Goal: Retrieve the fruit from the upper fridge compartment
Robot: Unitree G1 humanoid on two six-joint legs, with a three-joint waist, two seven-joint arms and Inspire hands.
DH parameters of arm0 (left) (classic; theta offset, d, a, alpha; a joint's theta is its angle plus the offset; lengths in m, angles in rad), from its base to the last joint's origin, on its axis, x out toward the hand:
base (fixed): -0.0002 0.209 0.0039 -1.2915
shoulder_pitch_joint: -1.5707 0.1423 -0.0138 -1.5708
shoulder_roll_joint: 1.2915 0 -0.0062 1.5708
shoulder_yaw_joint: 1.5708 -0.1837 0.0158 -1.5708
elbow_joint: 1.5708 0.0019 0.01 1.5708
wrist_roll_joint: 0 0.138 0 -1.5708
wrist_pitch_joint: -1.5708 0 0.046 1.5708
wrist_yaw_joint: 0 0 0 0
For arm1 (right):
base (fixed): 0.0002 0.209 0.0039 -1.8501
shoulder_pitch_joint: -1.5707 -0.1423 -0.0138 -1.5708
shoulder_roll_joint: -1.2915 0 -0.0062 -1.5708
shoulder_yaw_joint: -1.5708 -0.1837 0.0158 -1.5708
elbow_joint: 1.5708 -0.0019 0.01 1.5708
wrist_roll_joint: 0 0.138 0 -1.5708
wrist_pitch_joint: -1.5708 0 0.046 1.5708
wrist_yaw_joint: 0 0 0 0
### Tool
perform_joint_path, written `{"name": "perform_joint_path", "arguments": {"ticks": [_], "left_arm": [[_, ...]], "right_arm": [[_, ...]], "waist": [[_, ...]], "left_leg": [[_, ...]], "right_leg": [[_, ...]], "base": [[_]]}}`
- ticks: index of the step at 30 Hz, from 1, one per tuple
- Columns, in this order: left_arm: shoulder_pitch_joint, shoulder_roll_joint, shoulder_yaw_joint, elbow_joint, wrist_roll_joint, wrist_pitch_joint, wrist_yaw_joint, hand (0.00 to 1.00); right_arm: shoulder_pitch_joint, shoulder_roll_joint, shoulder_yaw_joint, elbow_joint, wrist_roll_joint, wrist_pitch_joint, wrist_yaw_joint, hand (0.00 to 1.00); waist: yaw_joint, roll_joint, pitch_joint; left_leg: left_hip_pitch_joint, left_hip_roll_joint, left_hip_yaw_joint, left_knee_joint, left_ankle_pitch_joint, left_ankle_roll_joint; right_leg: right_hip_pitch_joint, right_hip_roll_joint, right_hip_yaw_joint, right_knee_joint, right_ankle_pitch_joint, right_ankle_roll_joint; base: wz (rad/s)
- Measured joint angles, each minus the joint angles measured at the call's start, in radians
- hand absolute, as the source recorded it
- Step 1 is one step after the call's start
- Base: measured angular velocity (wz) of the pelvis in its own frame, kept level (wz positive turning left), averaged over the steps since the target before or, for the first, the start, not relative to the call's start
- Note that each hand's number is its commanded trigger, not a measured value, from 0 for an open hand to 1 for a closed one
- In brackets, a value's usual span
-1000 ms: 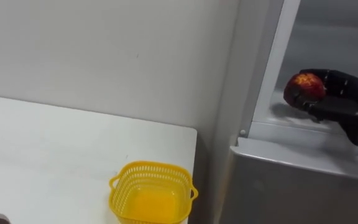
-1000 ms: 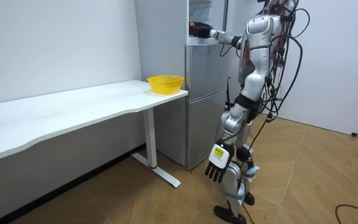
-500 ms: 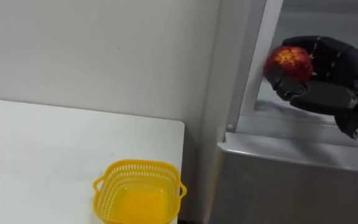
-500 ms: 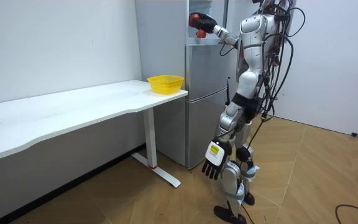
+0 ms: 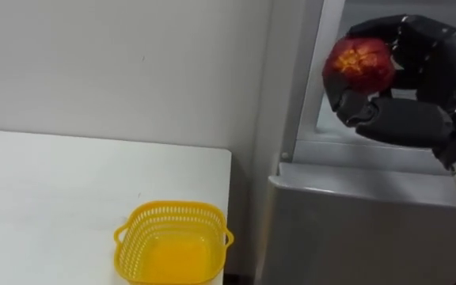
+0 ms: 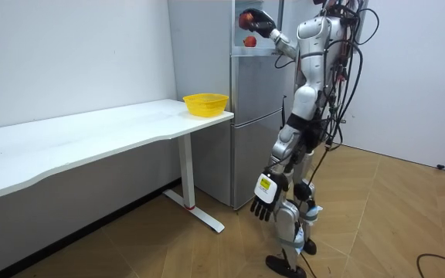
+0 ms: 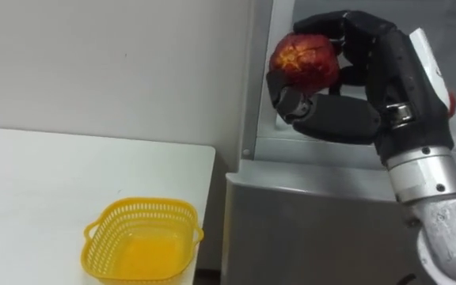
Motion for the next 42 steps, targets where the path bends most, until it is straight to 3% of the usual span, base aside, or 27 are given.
{"name": "perform_joint_path", "arguments": {"ticks": [8, 14, 20, 25, 28, 33, 37, 42], "left_arm": [[-0.014, 0.0, -0.004, 0.028, -0.003, -0.021, -0.008, 0.0], [-0.029, 0.007, -0.004, 0.042, -0.003, -0.046, -0.028, 0.0], [-0.04, 0.022, -0.02, 0.042, -0.011, -0.045, -0.028, 0.0], [-0.055, 0.021, -0.022, 0.043, -0.012, -0.044, -0.033, 0.0], [-0.064, 0.027, -0.022, 0.044, -0.012, -0.045, -0.047, 0.0], [-0.062, 0.028, -0.042, 0.044, -0.012, -0.045, -0.058, 0.0], [-0.075, 0.032, -0.043, 0.061, -0.012, -0.044, -0.078, 0.0], [-0.084, 0.071, -0.079, 0.062, -0.007, -0.043, -0.096, 0.0]], "right_arm": [[0.033, 0.007, 0.091, -0.095, -0.093, -0.001, 0.052, 1.0], [0.031, 0.02, 0.161, -0.133, -0.211, -0.015, 0.123, 1.0], [0.03, 0.045, 0.224, -0.148, -0.245, -0.015, 0.186, 1.0], [0.021, 0.082, 0.243, -0.145, -0.299, -0.015, 0.236, 1.0], [0.016, 0.085, 0.275, -0.145, -0.329, -0.01, 0.248, 1.0], [0.004, 0.086, 0.332, -0.112, -0.363, -0.01, 0.298, 1.0], [-0.006, 0.101, 0.37, -0.055, -0.45, -0.006, 0.318, 1.0], [-0.01, 0.106, 0.447, 0.044, -0.532, -0.003, 0.31, 1.0]], "waist": [[0.026, -0.017, -0.0021], [0.075, -0.068, -0.0057], [0.09, -0.071, 0.001], [0.114, -0.052, 0.0146], [0.124, -0.05, 0.0162], [0.143, -0.057, 0.0148], [0.184, -0.066, 0.0188], [0.21, -0.097, 0.0194]], "left_leg": [[0.014, 0.0, 0.008, -0.005, 0.0, 0.0], [0.013, -0.001, 0.007, -0.007, 0.0, 0.0], [-0.001, -0.003, -0.003, -0.008, 0.0, 0.0], [-0.004, -0.002, -0.007, -0.018, -0.002, 0.002], [-0.003, -0.002, -0.016, -0.015, -0.001, 0.002], [-0.001, -0.004, -0.028, 0.0, -0.001, 0.002], [-0.006, -0.005, -0.03, 0.0, -0.001, 0.003], [-0.026, -0.005, -0.054, 0.001, -0.001, 0.002]], "right_leg": [[0.001, 0.004, 0.026, -0.009, 0.0, 0.0], [0.005, 0.007, 0.021, -0.01, 0.0, 0.0], [0.004, 0.003, 0.0, -0.007, 0.002, 0.002], [0.003, 0.002, -0.012, -0.002, 0.002, 0.002], [0.003, 0.001, -0.026, 0.006, 0.002, 0.002], [0.01, -0.001, -0.038, 0.006, 0.002, 0.002], [0.009, -0.003, -0.054, 0.006, 0.002, 0.003], [0.003, -0.002, -0.072, 0.006, 0.001, 0.003]], "base": [[-0.06], [0.01], [0.07], [0.04], [0.06], [0.07], [0.0], [0.12]]}}
